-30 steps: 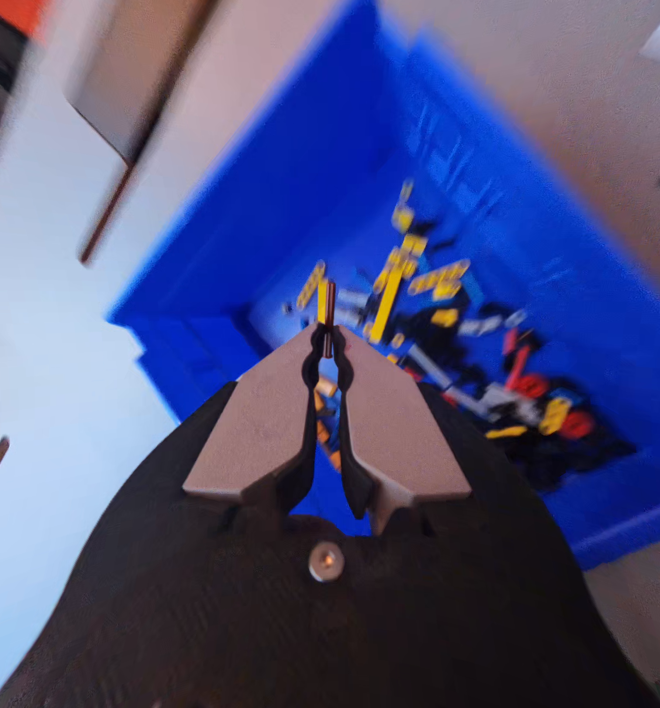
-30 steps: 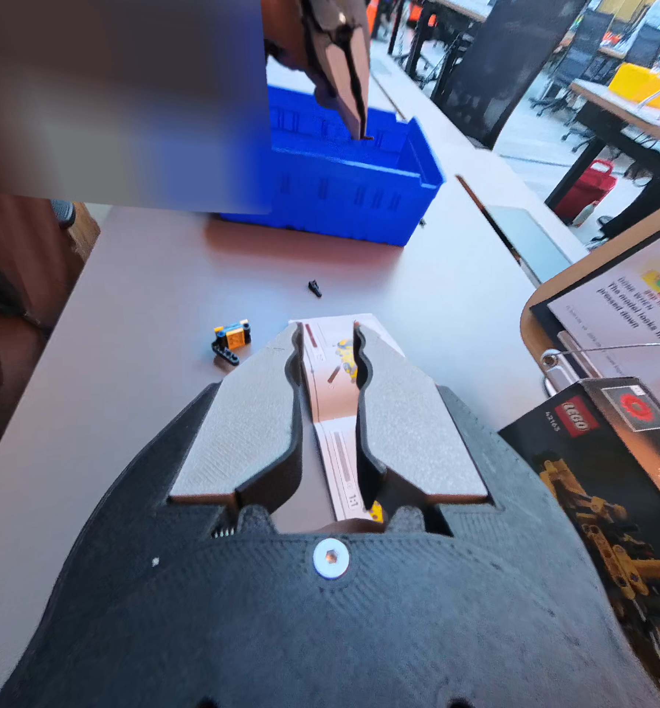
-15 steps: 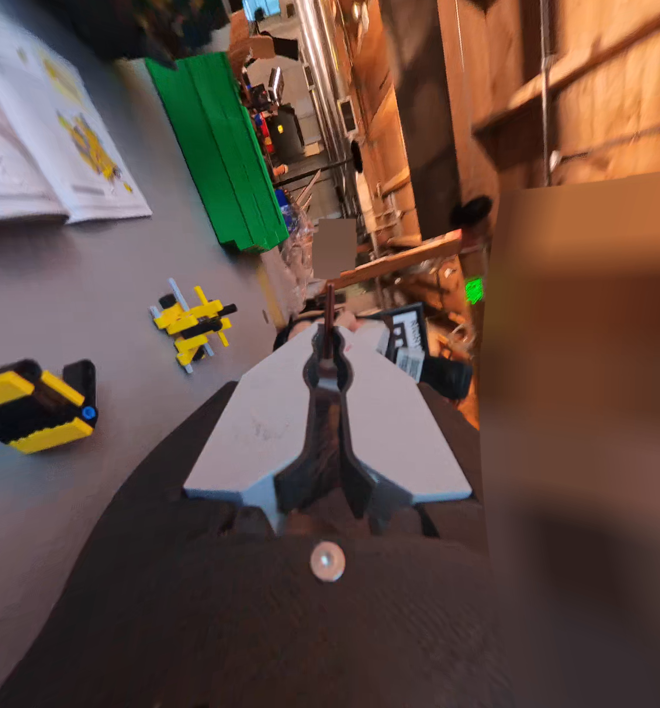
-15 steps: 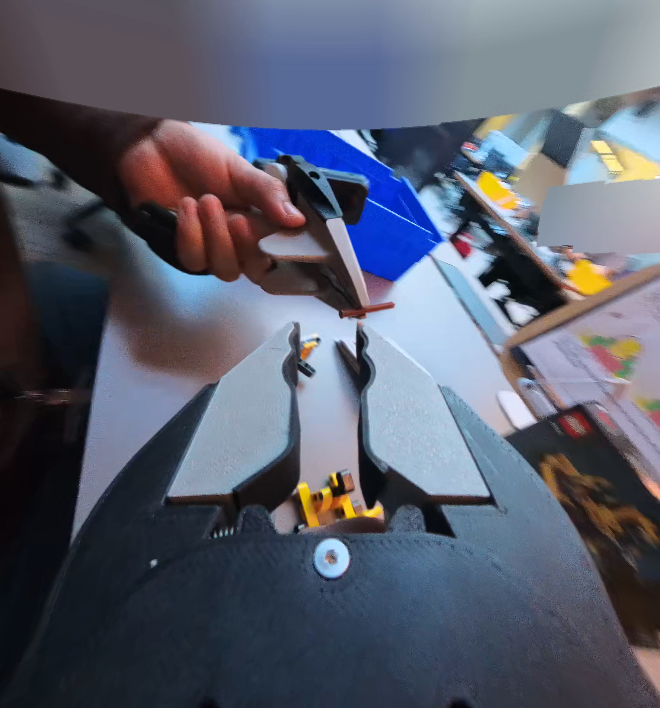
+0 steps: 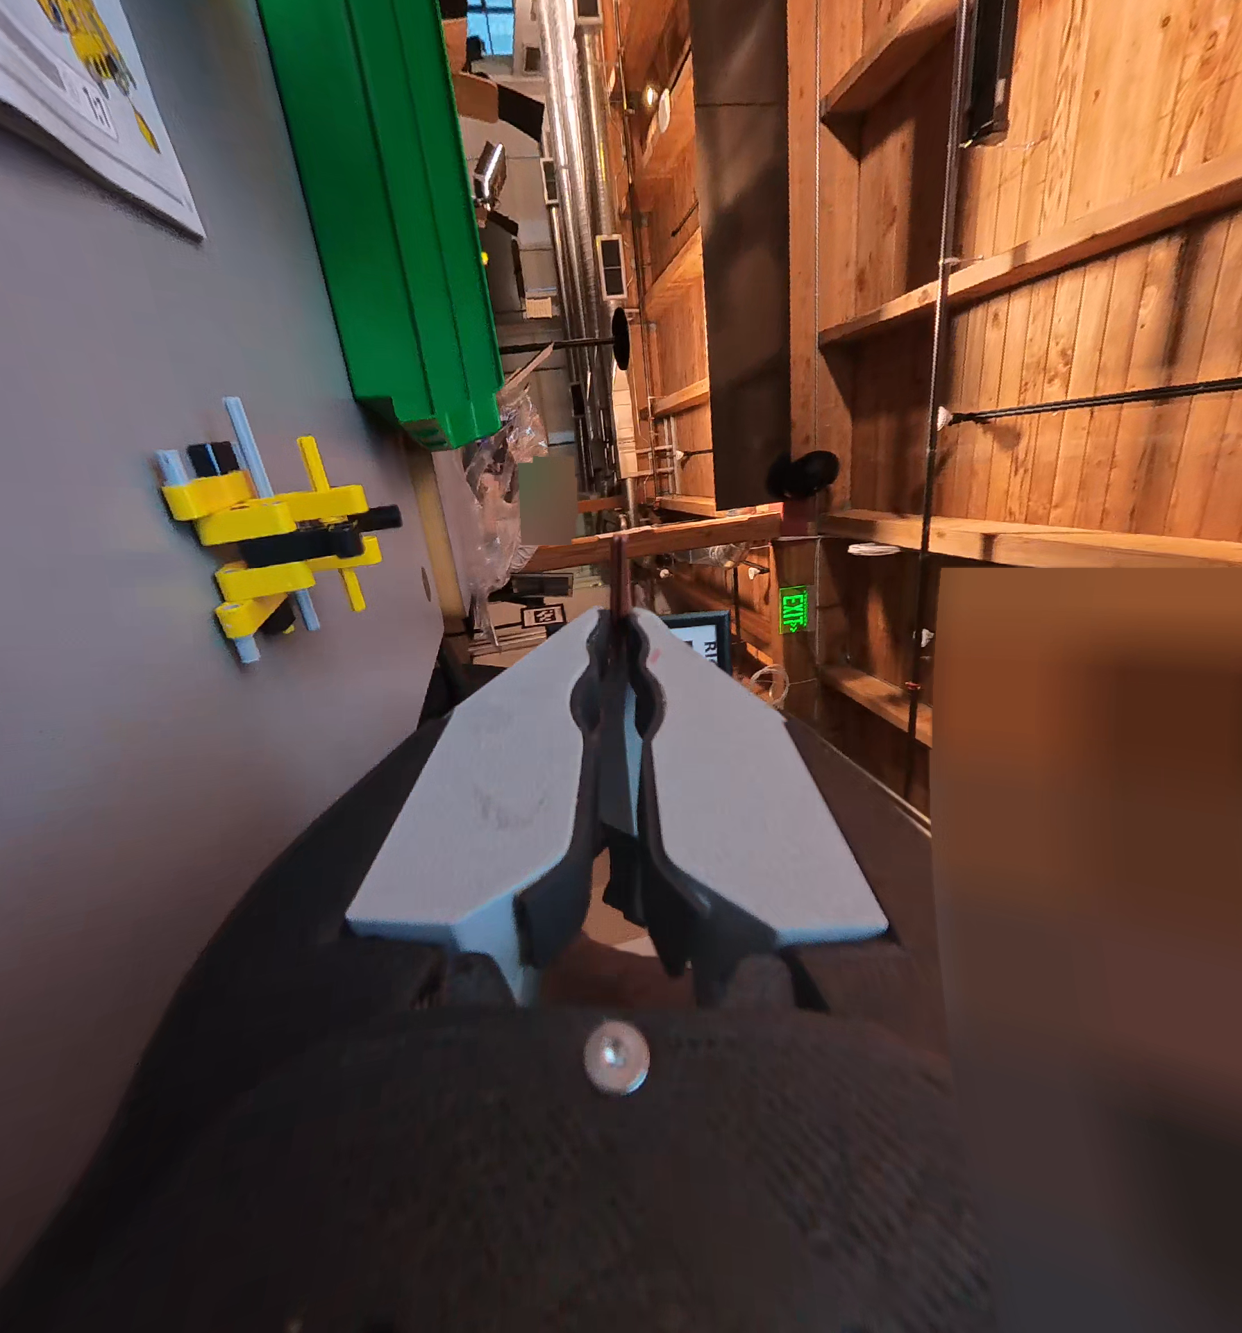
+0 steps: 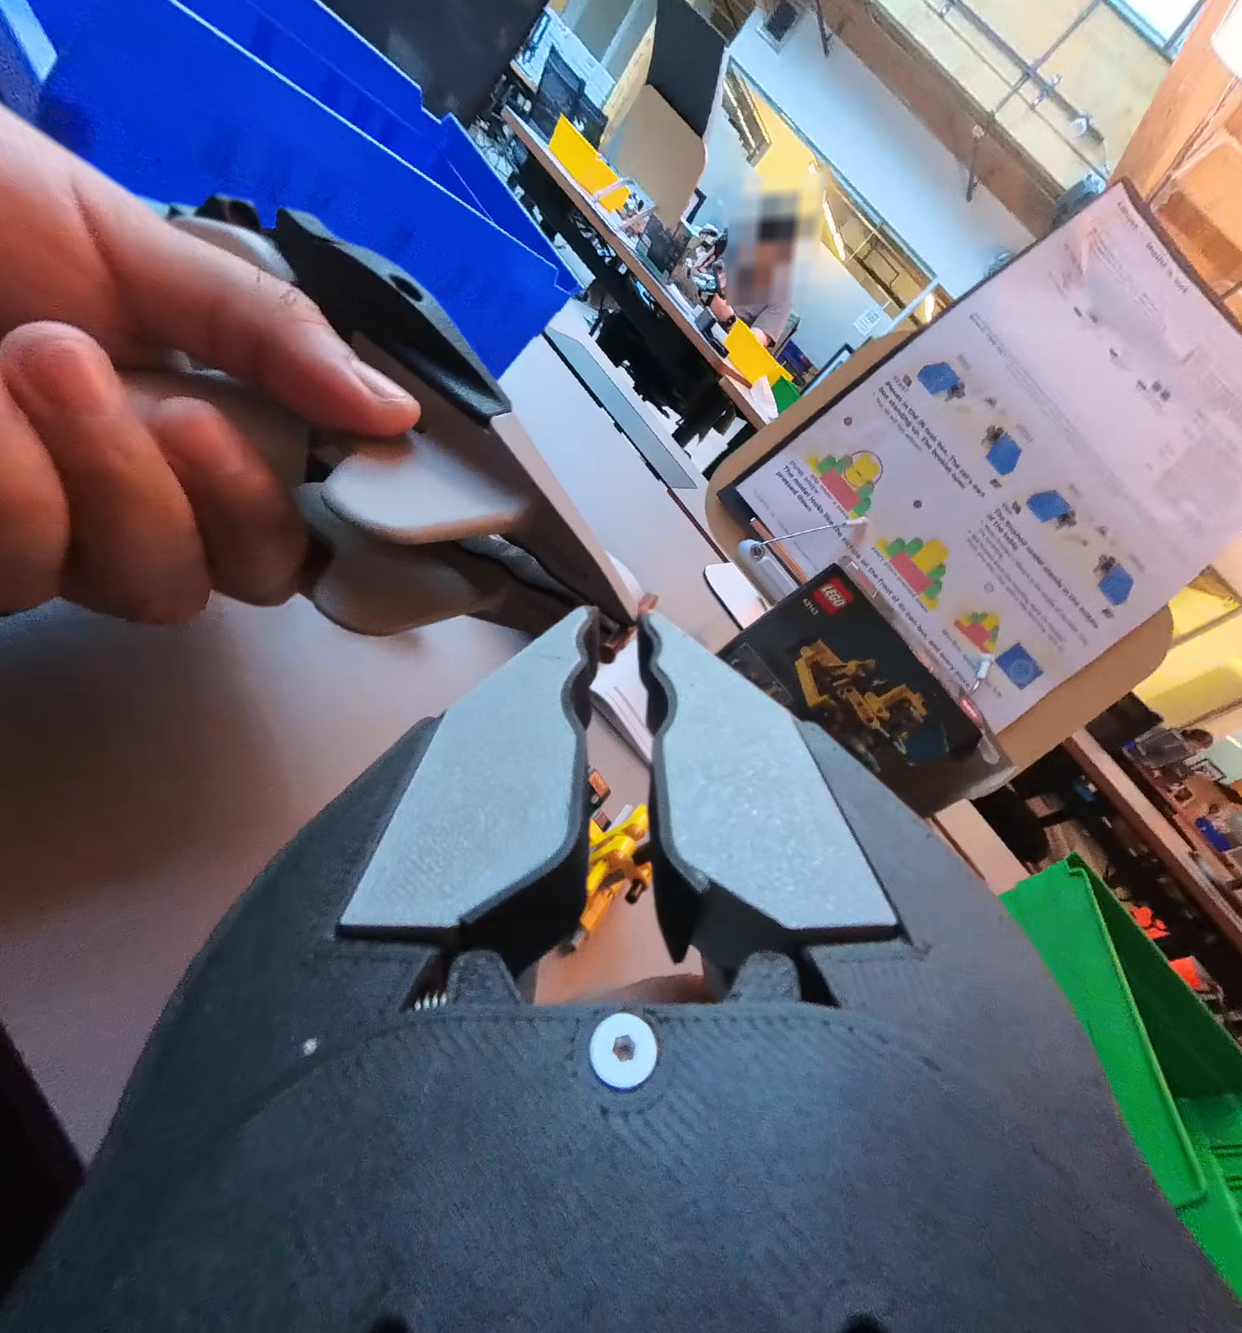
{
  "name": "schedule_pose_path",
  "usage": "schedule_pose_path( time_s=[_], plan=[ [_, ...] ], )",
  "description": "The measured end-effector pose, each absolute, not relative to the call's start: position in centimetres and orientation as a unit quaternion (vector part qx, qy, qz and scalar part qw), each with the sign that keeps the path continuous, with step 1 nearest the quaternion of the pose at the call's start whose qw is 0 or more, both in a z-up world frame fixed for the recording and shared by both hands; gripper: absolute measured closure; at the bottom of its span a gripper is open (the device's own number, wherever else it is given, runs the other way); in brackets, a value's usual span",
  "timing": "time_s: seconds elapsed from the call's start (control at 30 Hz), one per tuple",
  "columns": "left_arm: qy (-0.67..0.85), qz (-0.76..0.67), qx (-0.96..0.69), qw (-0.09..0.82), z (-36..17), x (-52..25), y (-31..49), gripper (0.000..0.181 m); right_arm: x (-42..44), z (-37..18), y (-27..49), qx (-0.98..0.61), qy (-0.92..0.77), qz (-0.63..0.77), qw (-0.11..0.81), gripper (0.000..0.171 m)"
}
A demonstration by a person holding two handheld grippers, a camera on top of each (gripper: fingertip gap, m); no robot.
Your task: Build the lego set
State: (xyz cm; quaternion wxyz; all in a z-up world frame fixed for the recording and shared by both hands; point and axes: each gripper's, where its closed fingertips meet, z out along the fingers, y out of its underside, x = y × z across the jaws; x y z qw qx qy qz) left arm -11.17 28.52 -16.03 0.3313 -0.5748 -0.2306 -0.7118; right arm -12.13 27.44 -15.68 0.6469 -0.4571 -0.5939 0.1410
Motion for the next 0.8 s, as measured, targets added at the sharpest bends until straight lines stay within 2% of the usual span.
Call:
schedule_pose_path(
  time_s=[0.07,0.3,0.43,0.53,0.63,0.8],
  plan=[
    [-0.235,-0.712,-0.574,0.331,-16.25,-10.92,28.65,0.18,-11.61,-15.68,27.72,-0.463,-0.591,0.133,0.648,0.171],
    [-0.234,-0.717,-0.563,0.337,-16.03,-10.71,28.8,0.181,-11.11,-15.51,27.8,-0.474,-0.572,0.163,0.649,0.171],
    [-0.236,-0.718,-0.559,0.342,-16.0,-10.93,28.81,0.181,-11.41,-15.6,27.69,-0.466,-0.58,0.153,0.65,0.168],
    [-0.238,-0.723,-0.551,0.343,-15.89,-11.1,28.86,0.181,-11.86,-16.18,27.67,-0.472,-0.583,0.16,0.641,0.159],
    [-0.235,-0.723,-0.549,0.347,-15.84,-11.22,28.87,0.181,-11.84,-16.19,28.1,-0.48,-0.576,0.162,0.642,0.167],
    [-0.211,-0.724,-0.561,0.342,-15.58,-11.06,28.69,0.181,-11.64,-15.88,28.09,-0.471,-0.578,0.146,0.651,0.169]
  ],
)
